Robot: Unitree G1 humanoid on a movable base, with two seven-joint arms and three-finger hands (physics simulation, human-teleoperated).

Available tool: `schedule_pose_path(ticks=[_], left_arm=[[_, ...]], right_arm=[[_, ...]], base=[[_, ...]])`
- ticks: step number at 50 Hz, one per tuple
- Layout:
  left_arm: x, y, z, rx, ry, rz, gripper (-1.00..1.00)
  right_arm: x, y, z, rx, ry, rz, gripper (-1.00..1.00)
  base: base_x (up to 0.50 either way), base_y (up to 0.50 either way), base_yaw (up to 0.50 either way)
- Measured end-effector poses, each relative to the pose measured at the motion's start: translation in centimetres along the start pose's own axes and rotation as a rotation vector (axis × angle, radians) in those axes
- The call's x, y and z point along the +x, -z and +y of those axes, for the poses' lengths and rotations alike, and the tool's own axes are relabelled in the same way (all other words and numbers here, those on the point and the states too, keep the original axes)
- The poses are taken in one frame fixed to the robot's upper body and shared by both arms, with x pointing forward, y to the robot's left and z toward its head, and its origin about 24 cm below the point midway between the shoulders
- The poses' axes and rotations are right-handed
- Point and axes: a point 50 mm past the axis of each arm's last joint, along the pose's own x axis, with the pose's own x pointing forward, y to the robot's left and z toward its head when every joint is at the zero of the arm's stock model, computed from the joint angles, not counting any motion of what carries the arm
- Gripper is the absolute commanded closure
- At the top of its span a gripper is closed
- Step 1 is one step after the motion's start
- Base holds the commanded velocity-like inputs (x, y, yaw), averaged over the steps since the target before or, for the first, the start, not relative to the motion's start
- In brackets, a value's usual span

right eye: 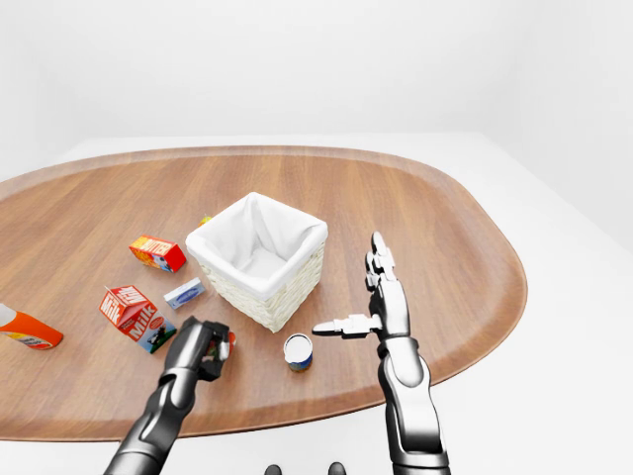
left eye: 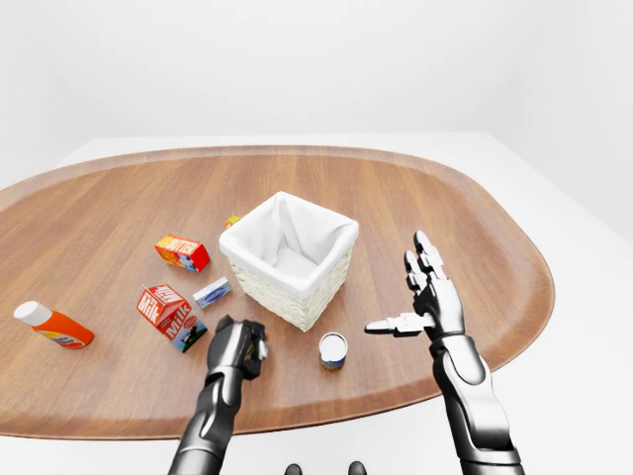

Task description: Pick up the tomato sauce, and put it in the basket.

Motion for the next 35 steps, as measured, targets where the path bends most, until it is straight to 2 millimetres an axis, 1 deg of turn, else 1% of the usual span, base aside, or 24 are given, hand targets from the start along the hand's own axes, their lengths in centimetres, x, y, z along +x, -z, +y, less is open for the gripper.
schedule_pose_path(ticks=[35], left_arm=[[-1.3, -3.2, 3.8, -0.081, -0.05, -0.153, 1.0]], right_arm=[[0.0, 0.1, 0.0, -0.001, 0.001, 0.003, -1.0]], base=[[0.0, 0.0, 0.0]])
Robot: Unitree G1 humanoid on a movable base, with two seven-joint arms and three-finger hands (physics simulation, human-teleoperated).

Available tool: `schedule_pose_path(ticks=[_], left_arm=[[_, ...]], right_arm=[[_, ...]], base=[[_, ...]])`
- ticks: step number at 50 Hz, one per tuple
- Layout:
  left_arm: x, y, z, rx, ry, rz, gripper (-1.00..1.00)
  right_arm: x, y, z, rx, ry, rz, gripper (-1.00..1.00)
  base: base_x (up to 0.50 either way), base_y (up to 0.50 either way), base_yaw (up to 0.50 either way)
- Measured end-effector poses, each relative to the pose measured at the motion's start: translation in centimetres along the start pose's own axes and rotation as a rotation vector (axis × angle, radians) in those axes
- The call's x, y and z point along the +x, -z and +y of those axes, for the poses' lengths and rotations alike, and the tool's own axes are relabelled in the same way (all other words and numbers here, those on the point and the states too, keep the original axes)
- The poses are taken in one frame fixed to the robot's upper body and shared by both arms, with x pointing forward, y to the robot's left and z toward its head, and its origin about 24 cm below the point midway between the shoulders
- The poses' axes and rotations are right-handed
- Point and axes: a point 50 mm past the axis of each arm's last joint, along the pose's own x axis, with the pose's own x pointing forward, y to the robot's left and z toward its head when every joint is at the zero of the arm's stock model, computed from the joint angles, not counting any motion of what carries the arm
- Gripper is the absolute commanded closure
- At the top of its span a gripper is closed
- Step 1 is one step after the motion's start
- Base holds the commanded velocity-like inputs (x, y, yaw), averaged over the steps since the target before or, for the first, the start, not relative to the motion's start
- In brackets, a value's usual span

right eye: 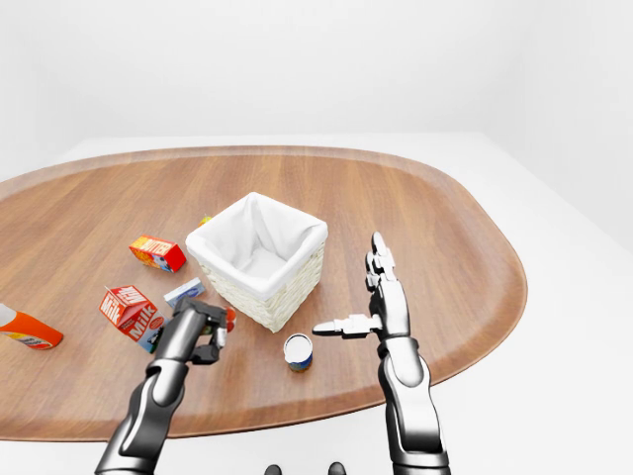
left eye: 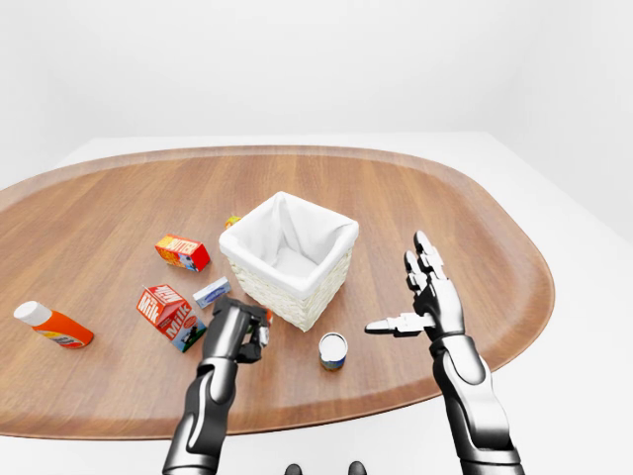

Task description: Pick up the tomato sauce, and put it in the basket.

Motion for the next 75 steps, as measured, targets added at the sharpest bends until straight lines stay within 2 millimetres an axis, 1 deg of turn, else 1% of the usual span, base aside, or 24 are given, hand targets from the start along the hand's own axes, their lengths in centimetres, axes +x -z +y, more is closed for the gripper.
schedule_pose_path(ticks=[19, 49, 75], left_arm=[[-0.4, -1.5, 2.1, -0.022, -0.03, -0.046, 1.0], [-1.2, -2.0, 4.4, -0.048, -0.071, -0.046, 1.0], [-2.1, -3.7, 7.0, -0.066, -0.109, -0.075, 1.0]], right_arm=[[0.0, 0.1, 0.0, 0.0, 0.001, 0.004, -1.0], [0.1, 0.0, -0.1, -0.002, 0.003, 0.001, -1.0], [0.1, 0.2, -0.1, -0.002, 0.004, 0.01, -1.0]], base=[[0.0, 0.0, 0.0], [0.0, 0.0, 0.0], [0.0, 0.0, 0.0]])
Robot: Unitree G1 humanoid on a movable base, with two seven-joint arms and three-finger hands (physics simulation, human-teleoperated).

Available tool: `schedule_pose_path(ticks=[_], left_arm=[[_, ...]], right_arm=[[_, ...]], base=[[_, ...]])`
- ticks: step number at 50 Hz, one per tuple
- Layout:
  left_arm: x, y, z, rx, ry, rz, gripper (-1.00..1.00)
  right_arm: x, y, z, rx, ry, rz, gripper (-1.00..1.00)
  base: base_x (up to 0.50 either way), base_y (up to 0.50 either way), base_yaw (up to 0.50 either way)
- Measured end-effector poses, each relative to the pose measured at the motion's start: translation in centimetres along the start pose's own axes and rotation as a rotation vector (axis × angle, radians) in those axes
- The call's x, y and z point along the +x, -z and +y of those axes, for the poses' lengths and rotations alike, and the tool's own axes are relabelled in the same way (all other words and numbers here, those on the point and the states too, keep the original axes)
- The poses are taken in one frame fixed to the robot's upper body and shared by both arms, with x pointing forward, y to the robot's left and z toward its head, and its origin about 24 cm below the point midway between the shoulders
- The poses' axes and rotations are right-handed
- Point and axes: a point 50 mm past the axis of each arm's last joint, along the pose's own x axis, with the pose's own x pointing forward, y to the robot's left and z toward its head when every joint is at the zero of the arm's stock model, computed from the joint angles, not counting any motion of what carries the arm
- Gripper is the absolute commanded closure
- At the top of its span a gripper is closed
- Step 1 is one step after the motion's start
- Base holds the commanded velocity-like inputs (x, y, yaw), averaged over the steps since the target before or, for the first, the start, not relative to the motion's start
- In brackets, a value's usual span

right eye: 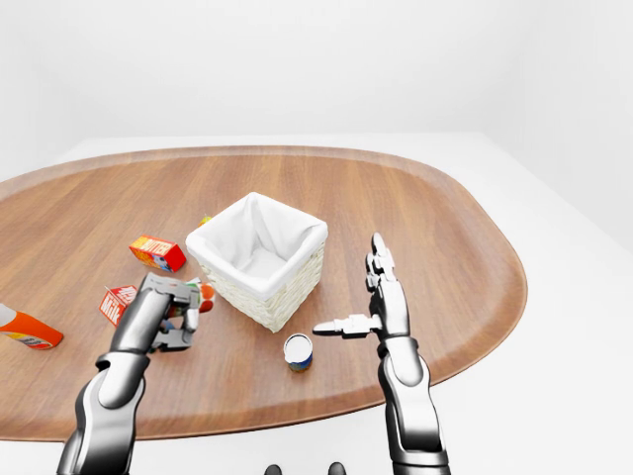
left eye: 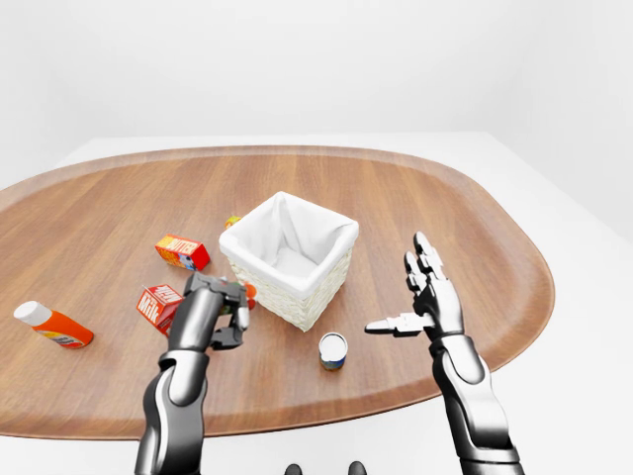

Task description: Pick up the tomato sauce, and put it in the basket.

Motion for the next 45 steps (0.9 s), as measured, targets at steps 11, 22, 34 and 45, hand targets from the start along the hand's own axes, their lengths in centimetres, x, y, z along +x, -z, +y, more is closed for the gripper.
schedule_pose_path(ticks=[11, 22, 34, 45], left_arm=[[-0.3, -0.9, 0.9, 0.0, -0.01, -0.031, 1.0], [-0.4, -2.0, 1.8, 0.008, -0.019, -0.075, 1.0], [-0.6, -3.3, 2.7, 0.022, -0.027, -0.131, 1.0], [-0.4, -5.2, 3.5, 0.048, -0.036, -0.21, 1.0]], right_arm=[[0.0, 0.1, 0.0, 0.0, -0.001, 0.003, -1.0], [-0.1, 0.0, 0.1, -0.001, -0.003, 0.001, -1.0], [0.0, 0.0, 0.1, -0.002, -0.003, 0.001, -1.0], [0.0, 0.0, 0.1, -0.003, -0.002, -0.001, -1.0]], base=[[0.0, 0.0, 0.0], [0.0, 0.0, 0.0], [0.0, 0.0, 0.0], [0.0, 0.0, 0.0]])
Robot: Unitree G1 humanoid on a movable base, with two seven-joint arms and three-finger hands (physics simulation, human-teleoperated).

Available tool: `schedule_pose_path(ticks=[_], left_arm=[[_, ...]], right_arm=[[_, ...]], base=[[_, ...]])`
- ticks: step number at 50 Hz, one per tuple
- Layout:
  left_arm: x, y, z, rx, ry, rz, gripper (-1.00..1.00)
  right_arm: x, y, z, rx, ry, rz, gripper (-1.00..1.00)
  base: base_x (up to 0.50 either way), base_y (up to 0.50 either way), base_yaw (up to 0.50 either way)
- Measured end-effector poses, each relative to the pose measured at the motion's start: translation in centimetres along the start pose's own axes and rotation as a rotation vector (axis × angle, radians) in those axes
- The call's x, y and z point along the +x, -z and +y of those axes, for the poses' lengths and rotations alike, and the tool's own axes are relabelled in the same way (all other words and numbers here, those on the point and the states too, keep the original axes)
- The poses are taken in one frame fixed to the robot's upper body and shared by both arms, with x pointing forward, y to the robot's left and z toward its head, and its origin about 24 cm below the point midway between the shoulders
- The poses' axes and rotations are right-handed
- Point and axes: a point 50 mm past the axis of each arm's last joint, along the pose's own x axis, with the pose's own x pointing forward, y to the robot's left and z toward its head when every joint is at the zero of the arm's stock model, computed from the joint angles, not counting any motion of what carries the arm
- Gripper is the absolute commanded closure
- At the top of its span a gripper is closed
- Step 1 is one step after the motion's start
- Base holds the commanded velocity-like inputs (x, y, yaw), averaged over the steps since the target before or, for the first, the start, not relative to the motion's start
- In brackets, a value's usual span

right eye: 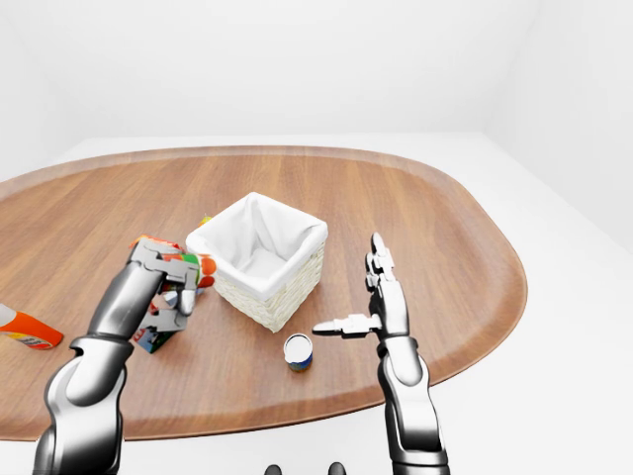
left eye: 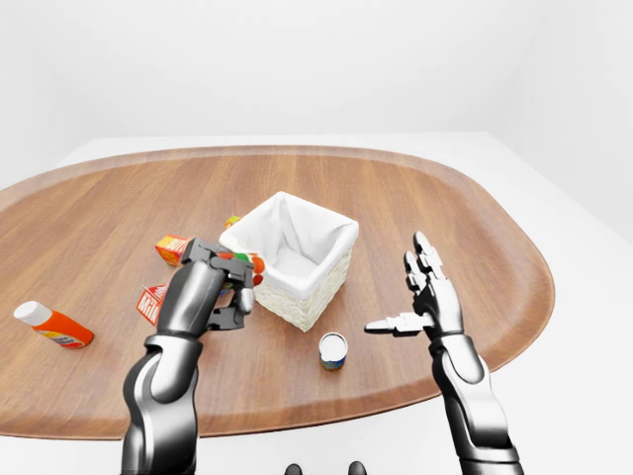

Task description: Pick up the tomato sauce, and put it in the basket.

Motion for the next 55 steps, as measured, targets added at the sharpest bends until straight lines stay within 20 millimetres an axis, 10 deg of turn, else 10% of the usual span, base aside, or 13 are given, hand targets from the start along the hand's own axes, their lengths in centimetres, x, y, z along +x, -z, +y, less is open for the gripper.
schedule_pose_path(ticks=[27, 55], left_arm=[[3.7, -4.3, 1.6, 0.099, -0.008, -0.193, 1.0], [8.5, -3.6, 1.0, 0.131, 0.03, -0.155, 1.0]], right_arm=[[0.1, 0.0, -0.2, 0.003, 0.005, -0.001, -1.0], [0.1, 0.0, -0.2, 0.004, 0.007, 0.001, -1.0]], base=[[0.0, 0.0, 0.0], [0.0, 0.0, 0.0]])
